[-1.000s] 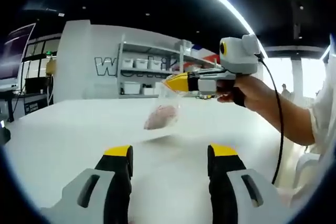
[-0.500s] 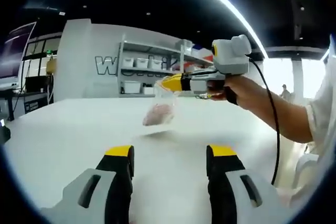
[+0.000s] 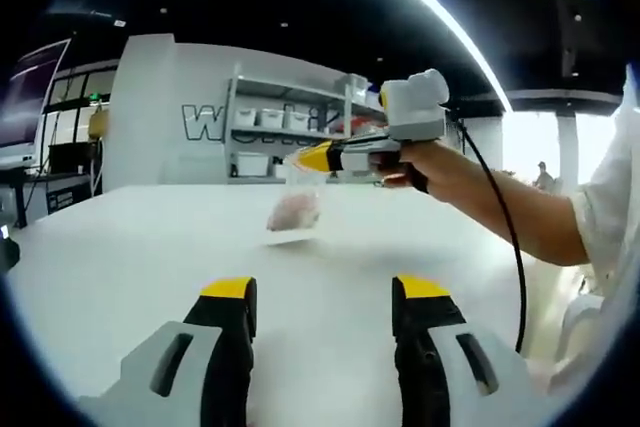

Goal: Open the resealable bag by pulling the two sides of the seal apart until the entire bag opening is separated and visibly accessible.

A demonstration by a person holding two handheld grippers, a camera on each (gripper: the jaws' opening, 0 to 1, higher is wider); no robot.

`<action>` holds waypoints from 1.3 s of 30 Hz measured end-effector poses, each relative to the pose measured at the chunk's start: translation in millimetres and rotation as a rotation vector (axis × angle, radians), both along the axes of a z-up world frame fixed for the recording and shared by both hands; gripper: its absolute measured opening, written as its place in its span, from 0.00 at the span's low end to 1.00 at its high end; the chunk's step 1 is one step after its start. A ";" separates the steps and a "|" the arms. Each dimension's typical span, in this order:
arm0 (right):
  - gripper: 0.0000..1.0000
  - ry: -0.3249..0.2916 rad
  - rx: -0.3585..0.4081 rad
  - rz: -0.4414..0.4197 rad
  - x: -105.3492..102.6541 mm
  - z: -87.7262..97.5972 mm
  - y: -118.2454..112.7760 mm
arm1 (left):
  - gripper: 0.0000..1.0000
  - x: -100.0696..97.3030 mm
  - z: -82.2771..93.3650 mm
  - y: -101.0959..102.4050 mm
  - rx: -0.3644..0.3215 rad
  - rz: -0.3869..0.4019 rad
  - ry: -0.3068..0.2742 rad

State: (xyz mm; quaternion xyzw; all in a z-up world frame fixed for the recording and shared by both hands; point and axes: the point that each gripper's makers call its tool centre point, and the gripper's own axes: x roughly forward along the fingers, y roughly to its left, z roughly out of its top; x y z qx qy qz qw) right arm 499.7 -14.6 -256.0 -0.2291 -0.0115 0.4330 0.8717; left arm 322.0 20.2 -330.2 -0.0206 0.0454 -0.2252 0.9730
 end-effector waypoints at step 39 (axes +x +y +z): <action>0.00 0.011 -0.051 -0.122 114.4 -12.7 14.4 | 0.53 -3.2 -3.9 2.2 -0.034 0.011 0.034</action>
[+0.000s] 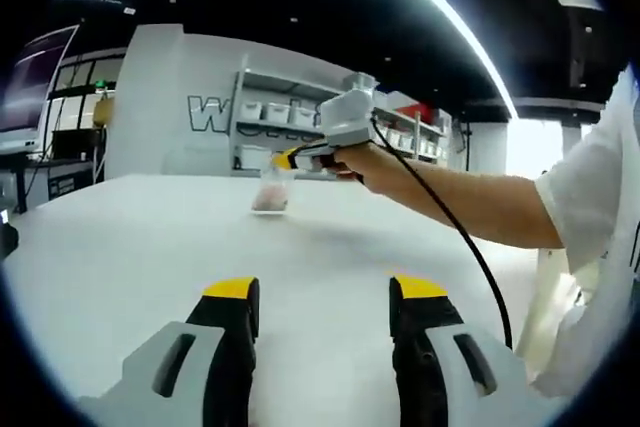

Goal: Open the resealable bag by pulling the two sides of the seal apart until the entire bag opening is separated and visibly accessible.

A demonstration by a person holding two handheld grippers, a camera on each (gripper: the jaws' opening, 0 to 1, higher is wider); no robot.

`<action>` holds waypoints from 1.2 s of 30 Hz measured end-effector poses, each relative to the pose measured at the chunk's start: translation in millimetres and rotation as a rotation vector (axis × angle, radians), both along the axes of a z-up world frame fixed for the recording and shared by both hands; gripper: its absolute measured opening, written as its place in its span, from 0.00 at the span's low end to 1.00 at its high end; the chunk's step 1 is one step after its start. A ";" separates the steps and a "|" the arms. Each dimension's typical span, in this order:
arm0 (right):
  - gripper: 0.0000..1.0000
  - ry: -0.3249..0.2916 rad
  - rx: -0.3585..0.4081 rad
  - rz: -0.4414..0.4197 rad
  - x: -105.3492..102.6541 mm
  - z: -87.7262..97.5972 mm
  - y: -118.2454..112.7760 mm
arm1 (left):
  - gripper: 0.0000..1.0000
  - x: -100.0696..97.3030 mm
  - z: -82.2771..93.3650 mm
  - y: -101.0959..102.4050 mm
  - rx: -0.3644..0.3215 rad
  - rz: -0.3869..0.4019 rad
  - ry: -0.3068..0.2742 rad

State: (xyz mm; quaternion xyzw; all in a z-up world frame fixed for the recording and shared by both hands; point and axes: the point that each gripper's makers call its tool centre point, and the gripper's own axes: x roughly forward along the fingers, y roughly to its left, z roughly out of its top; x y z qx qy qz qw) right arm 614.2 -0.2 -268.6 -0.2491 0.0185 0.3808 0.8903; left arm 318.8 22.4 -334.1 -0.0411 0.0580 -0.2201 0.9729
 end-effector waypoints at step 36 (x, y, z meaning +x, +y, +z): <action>0.19 0.122 0.147 -0.032 -97.3 -48.2 -27.9 | 0.52 3.5 -0.2 2.7 0.027 0.025 0.000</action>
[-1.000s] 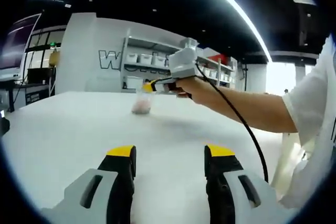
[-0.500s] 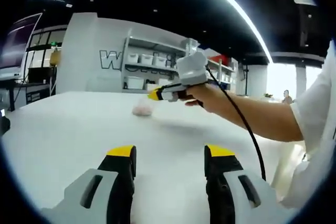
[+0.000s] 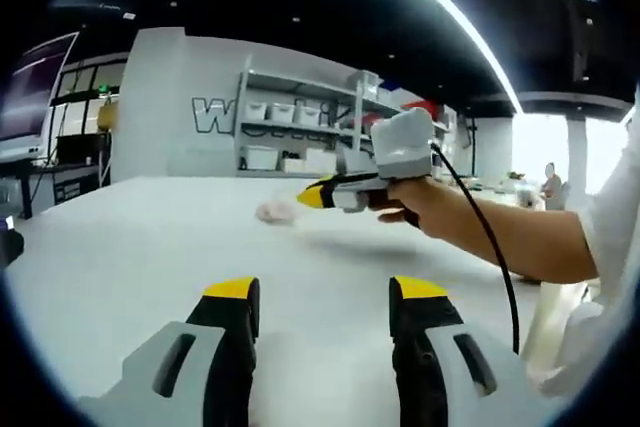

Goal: Open the resealable bag by pulling the two sides of the seal apart until the entire bag opening is separated and visibly accessible.

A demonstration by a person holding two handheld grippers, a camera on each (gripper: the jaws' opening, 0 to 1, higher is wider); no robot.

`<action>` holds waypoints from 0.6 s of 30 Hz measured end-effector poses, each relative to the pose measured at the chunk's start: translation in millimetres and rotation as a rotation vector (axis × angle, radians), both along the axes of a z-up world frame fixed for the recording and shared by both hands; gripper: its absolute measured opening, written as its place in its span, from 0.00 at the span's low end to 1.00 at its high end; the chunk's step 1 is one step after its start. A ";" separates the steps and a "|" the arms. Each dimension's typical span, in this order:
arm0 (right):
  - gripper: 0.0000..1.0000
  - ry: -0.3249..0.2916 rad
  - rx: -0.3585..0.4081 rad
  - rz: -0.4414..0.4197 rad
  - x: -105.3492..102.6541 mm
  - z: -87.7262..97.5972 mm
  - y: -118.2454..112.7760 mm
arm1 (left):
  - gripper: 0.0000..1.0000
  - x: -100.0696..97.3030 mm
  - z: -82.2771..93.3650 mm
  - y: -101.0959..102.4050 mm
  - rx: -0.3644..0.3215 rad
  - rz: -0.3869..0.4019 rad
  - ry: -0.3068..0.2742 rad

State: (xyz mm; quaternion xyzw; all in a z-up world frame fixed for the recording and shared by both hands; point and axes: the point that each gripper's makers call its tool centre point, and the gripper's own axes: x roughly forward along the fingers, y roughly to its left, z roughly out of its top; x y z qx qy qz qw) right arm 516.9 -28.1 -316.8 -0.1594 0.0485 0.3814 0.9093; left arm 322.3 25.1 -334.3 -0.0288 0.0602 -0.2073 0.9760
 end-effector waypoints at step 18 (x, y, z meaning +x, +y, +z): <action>0.73 0.104 0.183 -0.187 19.8 -23.9 -2.1 | 0.52 4.1 0.6 0.4 -0.006 0.003 0.003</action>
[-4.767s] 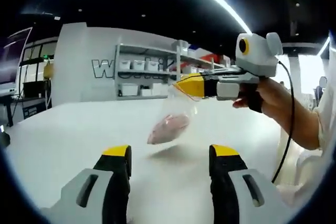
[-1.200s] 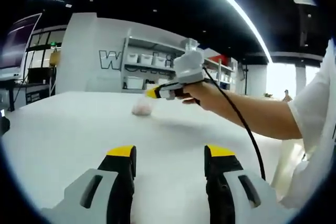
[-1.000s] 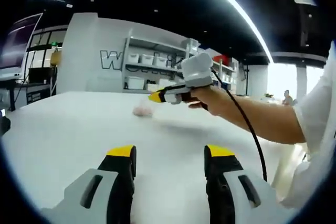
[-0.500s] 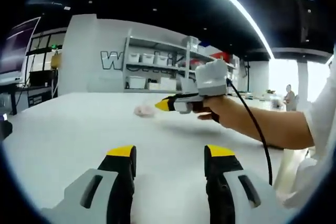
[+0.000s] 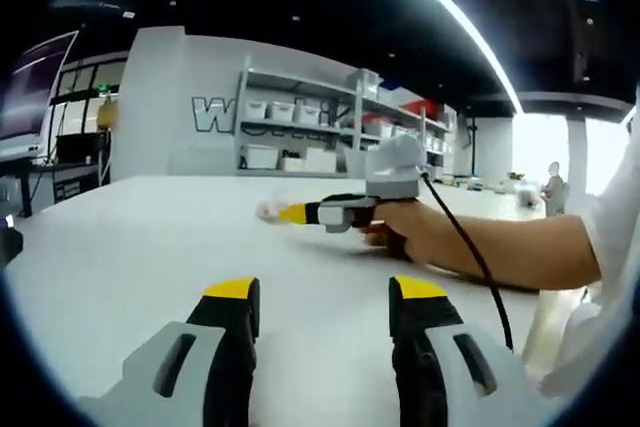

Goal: Open the resealable bag by pulling the two sides of the seal apart until the entire bag opening is separated and visibly accessible.

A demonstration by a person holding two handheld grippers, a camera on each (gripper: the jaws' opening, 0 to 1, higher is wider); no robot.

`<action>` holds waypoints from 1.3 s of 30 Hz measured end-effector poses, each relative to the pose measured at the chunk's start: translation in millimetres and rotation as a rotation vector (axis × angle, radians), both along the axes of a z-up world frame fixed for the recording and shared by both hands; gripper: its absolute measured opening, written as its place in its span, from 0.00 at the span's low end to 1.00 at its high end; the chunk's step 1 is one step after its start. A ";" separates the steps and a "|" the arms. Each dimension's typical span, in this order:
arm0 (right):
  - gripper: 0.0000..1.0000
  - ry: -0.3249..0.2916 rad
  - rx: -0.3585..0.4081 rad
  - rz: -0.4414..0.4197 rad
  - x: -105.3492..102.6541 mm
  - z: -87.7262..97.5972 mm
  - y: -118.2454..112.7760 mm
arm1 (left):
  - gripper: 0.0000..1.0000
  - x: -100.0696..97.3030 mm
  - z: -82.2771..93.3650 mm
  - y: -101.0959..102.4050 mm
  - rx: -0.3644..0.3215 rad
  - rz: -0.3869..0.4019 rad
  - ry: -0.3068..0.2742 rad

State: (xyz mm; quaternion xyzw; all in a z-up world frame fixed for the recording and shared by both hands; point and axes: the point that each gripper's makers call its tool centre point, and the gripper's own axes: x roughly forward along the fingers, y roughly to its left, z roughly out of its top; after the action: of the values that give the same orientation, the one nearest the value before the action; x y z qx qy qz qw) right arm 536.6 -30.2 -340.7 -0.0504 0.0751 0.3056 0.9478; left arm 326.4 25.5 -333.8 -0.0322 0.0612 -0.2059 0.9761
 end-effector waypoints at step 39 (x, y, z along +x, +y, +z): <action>0.80 0.034 0.021 0.018 0.4 -1.4 1.3 | 0.90 20.9 6.0 26.4 0.125 0.122 -0.029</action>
State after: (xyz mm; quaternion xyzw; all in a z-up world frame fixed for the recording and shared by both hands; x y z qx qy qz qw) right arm 537.0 -28.8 -342.1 -0.0357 0.0876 0.3158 0.9441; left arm 347.3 51.9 -327.7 0.0282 0.0576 -0.1422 0.9878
